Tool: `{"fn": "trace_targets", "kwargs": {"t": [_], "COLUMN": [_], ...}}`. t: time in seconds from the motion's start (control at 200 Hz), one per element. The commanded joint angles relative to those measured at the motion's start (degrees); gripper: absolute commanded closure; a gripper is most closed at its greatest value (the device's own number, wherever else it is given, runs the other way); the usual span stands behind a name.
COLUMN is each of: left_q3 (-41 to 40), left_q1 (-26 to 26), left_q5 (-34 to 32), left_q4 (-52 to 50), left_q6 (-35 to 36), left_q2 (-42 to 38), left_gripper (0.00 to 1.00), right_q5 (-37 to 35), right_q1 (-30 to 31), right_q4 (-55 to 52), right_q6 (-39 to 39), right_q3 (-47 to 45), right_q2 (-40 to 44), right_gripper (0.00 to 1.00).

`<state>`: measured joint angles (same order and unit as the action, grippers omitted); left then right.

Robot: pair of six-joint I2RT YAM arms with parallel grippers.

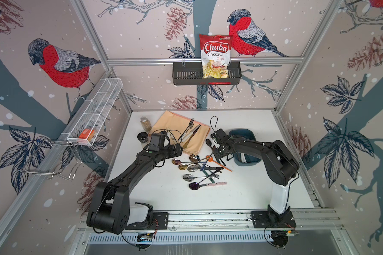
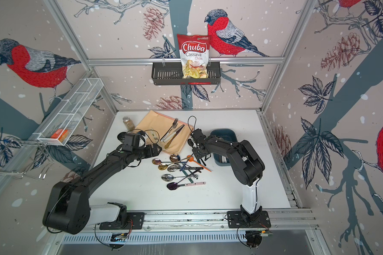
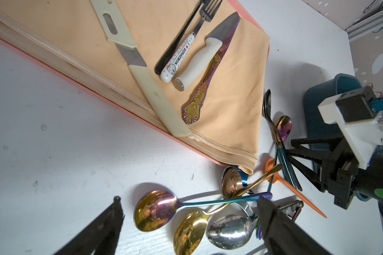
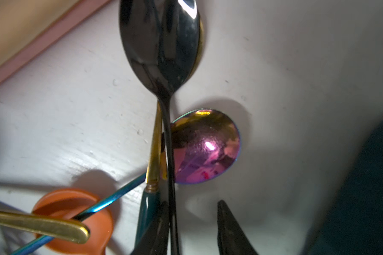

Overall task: Put the spoon into the storage box
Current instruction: Pick up the spoon from the center of the board.

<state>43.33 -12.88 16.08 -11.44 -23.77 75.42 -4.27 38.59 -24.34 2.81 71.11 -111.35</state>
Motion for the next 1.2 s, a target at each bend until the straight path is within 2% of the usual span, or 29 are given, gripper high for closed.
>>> {"fn": "trace_targets", "kwargs": {"t": [0.0, 0.295, 0.5, 0.861, 1.196], "left_q3": [0.4, 0.3, 0.3, 0.7, 2.4], "left_q1": [0.2, 0.1, 0.2, 0.1, -1.3], "left_q5": [-0.3, -0.4, -0.5, -0.6, -1.9], "left_q4": [1.1, 1.2, 1.2, 1.1, -0.2], "left_q6": [0.1, 0.0, 0.0, 0.7, 2.4], "left_q2": [-0.2, -0.3, -0.4, -0.7, -0.6], "left_gripper": [0.04, 0.04, 0.04, 0.04, 0.04], "right_q5": [2.3, 7.7, 8.8, 5.5, 3.4], "right_q1": [-0.1, -0.3, -0.4, -0.4, -0.6], "right_q4": [-2.3, -4.3, -5.1, -5.2, -5.6], "right_q6": [-1.0, -2.2, -2.4, -1.0, -0.1], "right_q3": [-0.6, -0.9, -1.0, 0.9, 2.3], "right_q2": [-0.9, -2.2, -2.5, -1.0, 3.0], "right_gripper": [0.67, 0.76, 0.85, 0.93, 0.95]}}
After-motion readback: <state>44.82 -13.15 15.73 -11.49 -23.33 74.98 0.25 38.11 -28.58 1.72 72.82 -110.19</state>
